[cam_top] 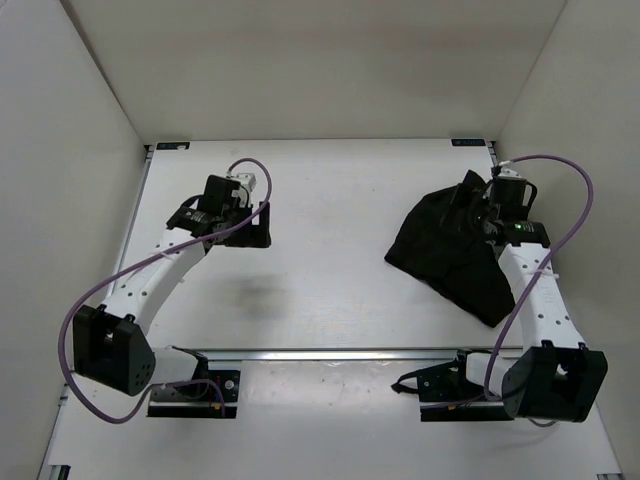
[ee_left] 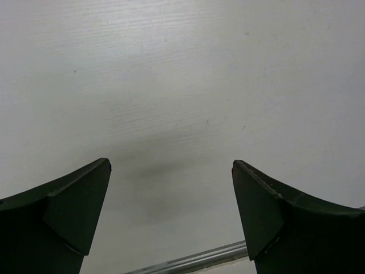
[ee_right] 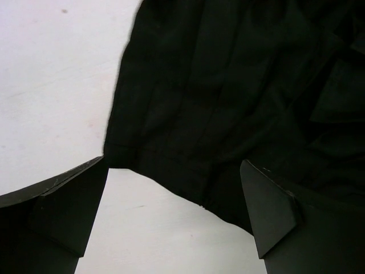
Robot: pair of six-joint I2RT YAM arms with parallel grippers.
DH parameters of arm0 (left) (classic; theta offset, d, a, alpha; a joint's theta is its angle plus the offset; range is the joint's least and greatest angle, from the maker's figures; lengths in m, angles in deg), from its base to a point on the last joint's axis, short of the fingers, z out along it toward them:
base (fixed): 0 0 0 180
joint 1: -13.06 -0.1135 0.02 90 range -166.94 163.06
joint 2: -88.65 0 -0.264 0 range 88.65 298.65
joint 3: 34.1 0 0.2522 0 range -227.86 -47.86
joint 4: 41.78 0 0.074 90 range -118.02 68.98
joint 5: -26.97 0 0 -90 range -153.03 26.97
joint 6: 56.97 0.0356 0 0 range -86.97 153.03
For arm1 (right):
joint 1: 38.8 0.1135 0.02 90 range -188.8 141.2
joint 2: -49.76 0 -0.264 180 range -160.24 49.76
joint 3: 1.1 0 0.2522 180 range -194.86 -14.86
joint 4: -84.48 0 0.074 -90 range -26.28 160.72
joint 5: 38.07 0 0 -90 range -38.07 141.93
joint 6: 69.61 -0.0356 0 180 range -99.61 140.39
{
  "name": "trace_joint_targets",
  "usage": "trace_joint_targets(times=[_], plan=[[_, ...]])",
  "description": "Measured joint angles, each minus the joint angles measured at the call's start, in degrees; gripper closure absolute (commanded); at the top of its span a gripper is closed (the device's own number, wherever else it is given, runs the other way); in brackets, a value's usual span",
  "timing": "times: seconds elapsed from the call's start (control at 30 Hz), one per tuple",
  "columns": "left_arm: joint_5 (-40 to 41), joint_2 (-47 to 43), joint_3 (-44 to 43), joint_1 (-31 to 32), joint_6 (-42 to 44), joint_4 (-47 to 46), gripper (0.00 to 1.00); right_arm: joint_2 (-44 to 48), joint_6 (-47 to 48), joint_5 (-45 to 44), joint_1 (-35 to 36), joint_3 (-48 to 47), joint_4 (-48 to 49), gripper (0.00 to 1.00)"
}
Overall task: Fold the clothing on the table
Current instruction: Grab the skirt from the pile
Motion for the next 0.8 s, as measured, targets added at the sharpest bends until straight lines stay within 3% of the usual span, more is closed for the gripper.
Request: trace_joint_targets(times=[0.2,0.4,0.5,0.6,0.8], plan=[[5.1,8.0,-7.1,1.1,0.1,8.3,0.01,-7.5,2.4,-4.4,-1.8,-3.3,-3.5,0.00],[18.3,21.8,-18.8,3.5,-0.7,16.8,0.01,-11.6,2.4,-6.4,-3.2,-3.5,-5.7,0.00],[23.6,22.5,-19.0,6.3,-0.6,18.3,0.02,-12.3,1.5,-7.5,-3.7,-3.0,-6.2,0.01],[23.7,21.6,-19.1,7.3,0.1,18.1,0.01,-14.8,-0.1,-8.5,-4.2,-1.4,-6.8,0.00],[21.0,18.8,-16.1,3.0,1.7,12.5,0.02,-22.0,-4.3,-10.2,-3.0,0.0,-8.7,0.03]])
